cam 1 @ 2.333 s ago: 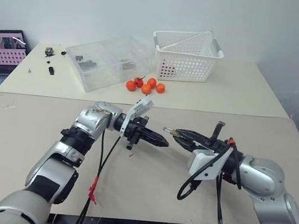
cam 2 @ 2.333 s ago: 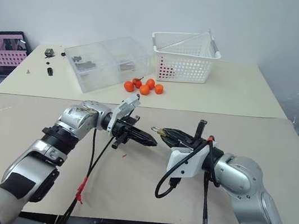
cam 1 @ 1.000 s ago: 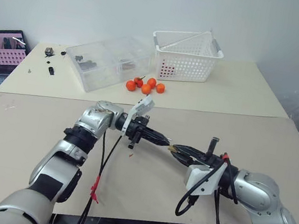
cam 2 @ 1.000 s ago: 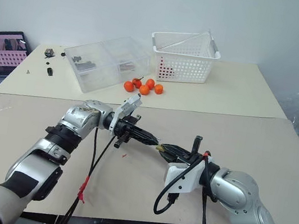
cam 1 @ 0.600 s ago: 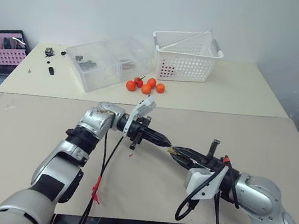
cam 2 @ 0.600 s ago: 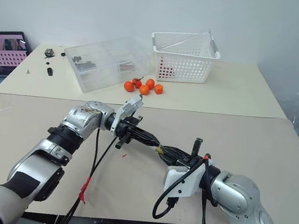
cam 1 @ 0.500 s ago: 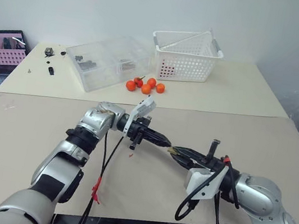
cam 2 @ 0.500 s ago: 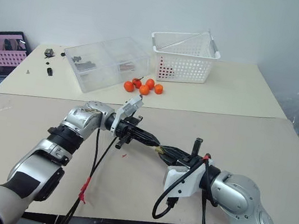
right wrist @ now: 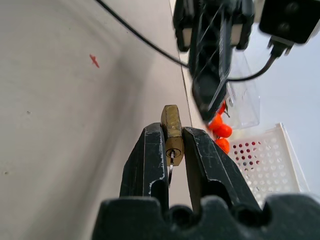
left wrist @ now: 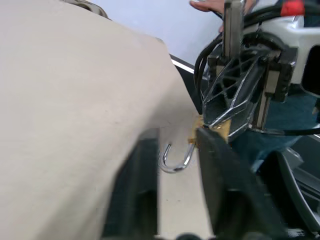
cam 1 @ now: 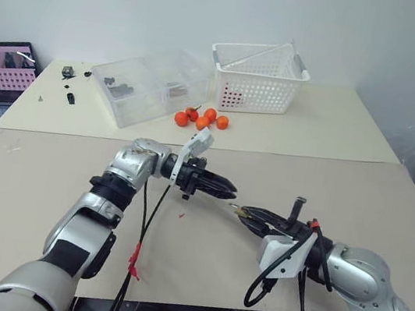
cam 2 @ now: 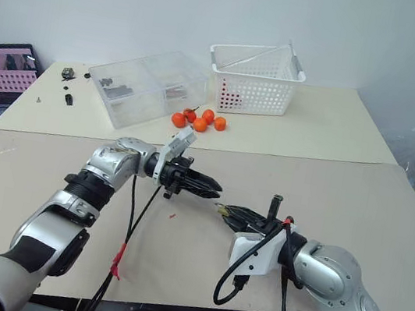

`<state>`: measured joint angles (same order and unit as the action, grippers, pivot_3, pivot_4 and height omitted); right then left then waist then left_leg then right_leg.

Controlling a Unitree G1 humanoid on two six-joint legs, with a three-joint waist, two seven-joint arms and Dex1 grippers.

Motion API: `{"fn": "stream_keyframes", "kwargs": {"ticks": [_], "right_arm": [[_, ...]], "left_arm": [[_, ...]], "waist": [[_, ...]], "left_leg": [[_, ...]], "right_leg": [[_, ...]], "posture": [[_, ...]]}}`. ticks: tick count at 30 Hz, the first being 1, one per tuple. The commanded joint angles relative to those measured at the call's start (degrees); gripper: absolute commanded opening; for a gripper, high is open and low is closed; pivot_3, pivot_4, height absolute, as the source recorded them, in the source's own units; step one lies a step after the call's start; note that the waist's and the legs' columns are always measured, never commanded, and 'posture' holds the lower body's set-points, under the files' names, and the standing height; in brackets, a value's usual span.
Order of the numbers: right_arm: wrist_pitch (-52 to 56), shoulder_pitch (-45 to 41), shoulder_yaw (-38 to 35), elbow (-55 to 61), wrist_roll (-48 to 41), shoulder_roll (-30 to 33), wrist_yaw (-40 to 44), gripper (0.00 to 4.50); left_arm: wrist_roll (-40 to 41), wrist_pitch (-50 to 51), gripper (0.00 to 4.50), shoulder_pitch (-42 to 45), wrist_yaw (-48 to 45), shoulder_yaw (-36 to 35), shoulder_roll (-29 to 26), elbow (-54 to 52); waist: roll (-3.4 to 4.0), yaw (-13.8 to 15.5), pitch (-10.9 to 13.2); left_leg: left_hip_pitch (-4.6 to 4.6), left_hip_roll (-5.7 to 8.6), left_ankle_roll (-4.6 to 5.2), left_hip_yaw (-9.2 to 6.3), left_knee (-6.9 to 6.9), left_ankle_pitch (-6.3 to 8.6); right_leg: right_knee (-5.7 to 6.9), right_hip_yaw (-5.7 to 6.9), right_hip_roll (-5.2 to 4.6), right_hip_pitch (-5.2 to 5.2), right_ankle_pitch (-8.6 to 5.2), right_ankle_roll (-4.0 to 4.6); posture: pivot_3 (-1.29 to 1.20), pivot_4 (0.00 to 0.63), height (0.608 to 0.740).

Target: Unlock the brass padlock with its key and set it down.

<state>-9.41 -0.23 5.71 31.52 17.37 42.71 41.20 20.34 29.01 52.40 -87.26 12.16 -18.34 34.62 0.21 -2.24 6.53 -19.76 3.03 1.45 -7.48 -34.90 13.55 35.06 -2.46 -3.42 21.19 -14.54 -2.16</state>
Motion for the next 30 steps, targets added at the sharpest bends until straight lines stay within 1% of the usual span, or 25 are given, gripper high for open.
{"fn": "stream_keyframes", "kwargs": {"ticks": [1, 3, 4, 5, 7, 10, 13, 16, 20, 23, 25, 30], "right_arm": [[-3.28, -1.82, -1.62, -1.40, -0.44, 0.82, -1.14, 0.11], [-4.79, -3.93, -1.23, -3.69, -0.45, 0.99, -1.33, 0.11], [-5.46, -5.20, -0.96, -4.95, -0.54, 0.93, -1.42, 0.11], [-6.34, -6.58, -0.47, -6.27, -0.48, 0.83, -1.41, 0.11], [-7.76, -8.47, 0.36, -8.15, -0.50, 0.63, -1.32, 0.11], [-10.24, -11.96, 1.98, -11.84, -0.33, -0.12, -1.30, 0.11], [-14.16, -15.38, 4.16, -16.64, 0.64, -0.89, -1.87, 0.11], [-20.21, -18.60, 6.86, -22.64, 2.26, -1.53, -2.71, 0.11], [-30.65, -23.82, 11.40, -32.57, 7.48, -2.45, -5.83, 0.11], [-38.79, -27.86, 14.49, -40.82, 14.93, -3.85, -12.29, 0.11], [-42.35, -30.75, 16.50, -46.23, 21.76, -5.00, -18.59, 0.11], [-44.77, -37.69, 21.12, -55.76, 35.59, -8.40, -34.10, 0.11]], "left_arm": [[0.56, 0.61, 3.14, 1.27, -0.21, -2.18, -2.44, -2.10], [0.59, 1.03, 3.76, -0.18, -0.60, -2.36, -4.87, -4.60], [0.66, 1.43, 4.24, -1.15, -0.75, -2.53, -6.30, -6.29], [0.65, 1.71, 4.45, -2.24, -0.94, -2.66, -7.90, -8.09], [0.43, 1.72, 4.45, -4.12, -1.01, -2.55, -10.39, -11.11], [-1.41, -1.21, 4.45, -7.96, -0.26, -1.97, -14.59, -16.27], [-0.34, 0.98, 4.45, -11.16, 0.23, -2.55, -17.90, -22.18], [0.43, 2.80, 4.45, -14.18, 1.38, -3.01, -20.34, -27.73], [1.61, 5.06, 4.45, -18.49, 1.56, -3.08, -24.02, -34.68], [2.53, 6.38, 4.45, -20.26, 2.05, -3.81, -25.66, -37.17], [3.18, 7.00, 4.45, -21.23, 2.72, -4.46, -26.37, -38.51], [4.49, 7.53, 4.45, -23.79, 4.96, -5.86, -27.69, -41.89]], "waist": [[0.00, -0.08, 0.00], [0.01, -0.12, 0.00], [0.01, -0.25, 0.00], [0.01, -0.33, 0.00], [0.03, -0.44, -0.01], [0.03, -0.16, -0.01], [0.01, -0.10, 0.01], [-0.01, 0.07, 0.02], [0.00, -0.07, 0.03], [-0.01, -0.26, 0.05], [-0.01, -0.34, 0.05], [-0.06, -0.53, 0.08]], "left_leg": [[0.01, 0.00, 0.00, 0.00, 0.00, 0.00], [0.02, 0.00, 0.00, 0.00, 0.01, 0.00], [0.02, 0.00, 0.00, 0.00, 0.00, 0.00], [0.03, -0.01, -0.01, 0.01, 0.04, 0.00], [0.10, -0.06, -0.01, 0.05, 0.08, 0.00], [0.14, -0.11, -0.01, 0.03, 0.13, 0.00], [0.12, -0.11, -0.01, 0.03, 0.12, 0.00], [0.11, -0.09, -0.03, 0.03, 0.12, 0.00], [0.14, -0.09, -0.04, 0.07, 0.17, 0.00], [0.18, -0.11, -0.05, 0.07, 0.17, -0.01], [0.25, -0.12, -0.07, 0.10, 0.19, -0.02], [0.48, -0.13, -0.18, 0.17, 0.38, -0.08]], "right_leg": [[0.00, -0.01, 0.00, 0.00, 0.00, 0.00], [0.00, -0.01, 0.00, 0.00, 0.00, 0.00], [0.00, -0.01, 0.00, 0.00, 0.00, 0.00], [0.01, -0.03, 0.00, 0.00, 0.00, 0.01], [0.02, -0.09, 0.02, 0.00, 0.01, 0.01], [0.01, -0.06, 0.05, 0.00, 0.01, 0.01], [0.02, -0.10, 0.03, 0.01, 0.02, 0.04], [0.01, -0.11, -0.02, 0.00, 0.02, 0.04], [0.01, -0.15, -0.02, 0.03, 0.03, 0.05], [0.02, -0.17, -0.01, 0.06, 0.03, 0.06], [0.01, -0.18, 0.02, 0.06, 0.02, 0.07], [0.05, -0.26, 0.04, 0.08, -0.10, 0.34]], "posture": [[0.00, 0.150, 0.740], [0.00, 0.150, 0.740], [0.00, 0.150, 0.740], [0.00, 0.150, 0.740], [0.00, 0.150, 0.740], [0.00, 0.150, 0.740], [0.00, 0.150, 0.740], [0.00, 0.150, 0.740], [0.00, 0.150, 0.740], [0.00, 0.150, 0.740], [0.00, 0.150, 0.740], [0.00, 0.150, 0.740]]}}
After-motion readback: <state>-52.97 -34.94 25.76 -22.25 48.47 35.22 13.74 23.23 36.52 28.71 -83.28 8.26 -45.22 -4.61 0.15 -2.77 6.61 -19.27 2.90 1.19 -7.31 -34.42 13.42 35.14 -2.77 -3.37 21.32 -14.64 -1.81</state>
